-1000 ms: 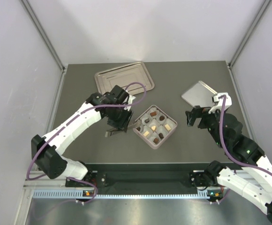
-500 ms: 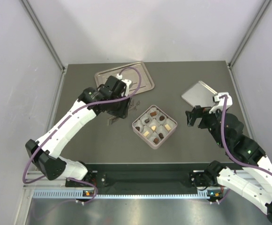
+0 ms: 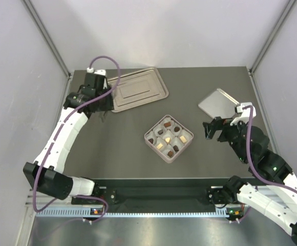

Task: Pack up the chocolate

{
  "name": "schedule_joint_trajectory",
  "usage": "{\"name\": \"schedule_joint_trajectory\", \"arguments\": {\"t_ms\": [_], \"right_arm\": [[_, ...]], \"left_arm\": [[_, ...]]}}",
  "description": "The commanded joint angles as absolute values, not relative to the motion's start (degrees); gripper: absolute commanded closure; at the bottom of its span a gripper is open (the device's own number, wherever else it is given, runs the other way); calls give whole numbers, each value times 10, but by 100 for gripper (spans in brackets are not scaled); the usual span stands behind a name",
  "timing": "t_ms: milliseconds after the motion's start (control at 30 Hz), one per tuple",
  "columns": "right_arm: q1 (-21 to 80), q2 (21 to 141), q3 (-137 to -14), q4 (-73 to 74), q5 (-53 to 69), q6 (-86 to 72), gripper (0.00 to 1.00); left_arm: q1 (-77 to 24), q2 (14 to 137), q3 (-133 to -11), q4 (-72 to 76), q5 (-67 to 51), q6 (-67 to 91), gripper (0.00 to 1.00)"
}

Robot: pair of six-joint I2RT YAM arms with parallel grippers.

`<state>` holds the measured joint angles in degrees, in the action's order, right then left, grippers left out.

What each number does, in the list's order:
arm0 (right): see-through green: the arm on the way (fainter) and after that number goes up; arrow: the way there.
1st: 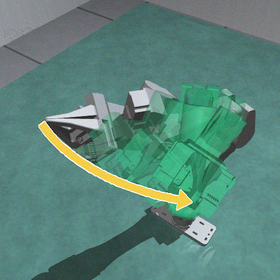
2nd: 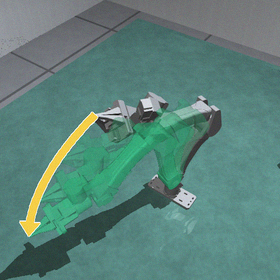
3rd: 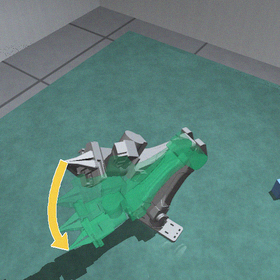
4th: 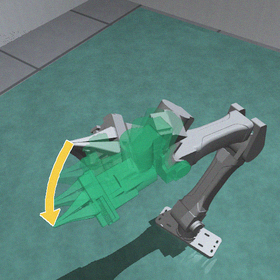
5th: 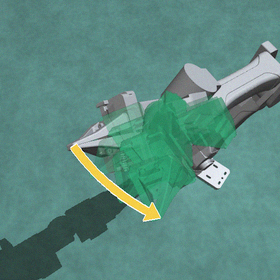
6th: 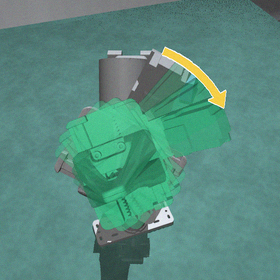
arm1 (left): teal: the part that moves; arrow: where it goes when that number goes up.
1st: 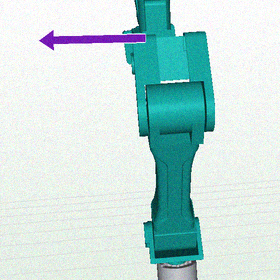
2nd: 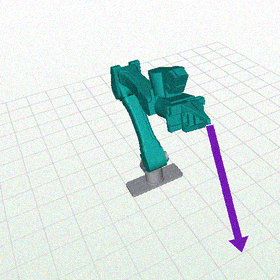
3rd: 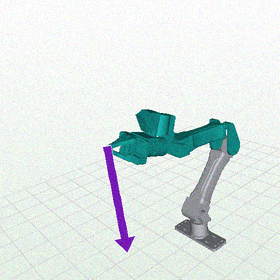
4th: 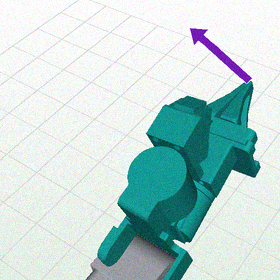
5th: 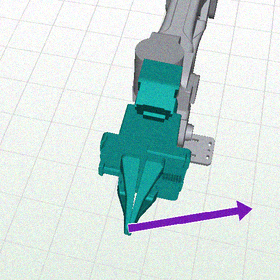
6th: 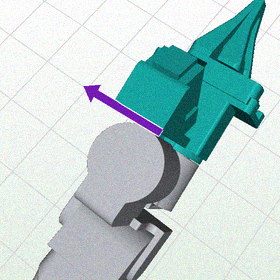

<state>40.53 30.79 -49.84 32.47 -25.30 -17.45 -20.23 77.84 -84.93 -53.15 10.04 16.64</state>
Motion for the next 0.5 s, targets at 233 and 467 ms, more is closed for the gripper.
{"name": "schedule_joint_trajectory", "arguments": {"t_ms": [233, 467], "right_arm": [[400, 287, -483, 298, -229, -177, 0], [400, 282, -468, 288, -222, -180, 0]], "left_arm": [[-63, 789, -775, -398, 140, 177, 51], [-4, 862, -751, -358, 148, 172, 52]]}}
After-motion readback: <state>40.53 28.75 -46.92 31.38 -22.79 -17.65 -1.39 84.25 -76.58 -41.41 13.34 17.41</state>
